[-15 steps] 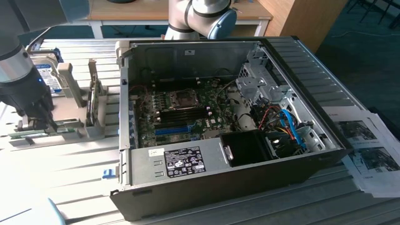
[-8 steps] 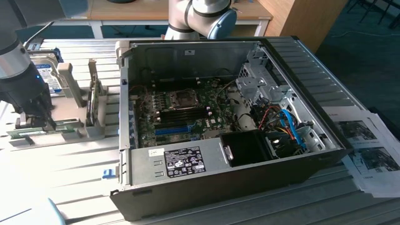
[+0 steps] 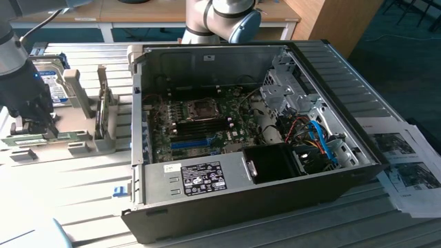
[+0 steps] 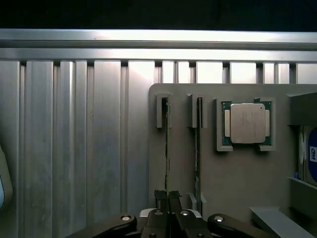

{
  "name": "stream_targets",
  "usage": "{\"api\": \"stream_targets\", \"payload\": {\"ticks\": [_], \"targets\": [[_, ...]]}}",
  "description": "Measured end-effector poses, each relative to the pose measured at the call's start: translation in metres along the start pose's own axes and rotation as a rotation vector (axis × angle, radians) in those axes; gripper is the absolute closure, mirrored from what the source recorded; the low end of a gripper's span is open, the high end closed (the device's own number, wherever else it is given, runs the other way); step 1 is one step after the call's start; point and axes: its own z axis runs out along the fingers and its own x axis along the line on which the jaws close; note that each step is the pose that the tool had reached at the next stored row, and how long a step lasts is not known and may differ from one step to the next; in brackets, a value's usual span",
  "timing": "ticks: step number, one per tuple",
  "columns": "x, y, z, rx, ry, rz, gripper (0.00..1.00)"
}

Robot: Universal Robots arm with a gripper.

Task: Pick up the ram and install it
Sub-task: 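Pick up the ram and move it above insertion slot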

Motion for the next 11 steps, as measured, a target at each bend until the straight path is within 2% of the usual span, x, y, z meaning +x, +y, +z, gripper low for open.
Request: {"api": "stream_targets", "payload": {"ticks": [11], "targets": [[0.000,0.0000,-0.0157,-0.0006,0.0000,0.000,0.88]]}}
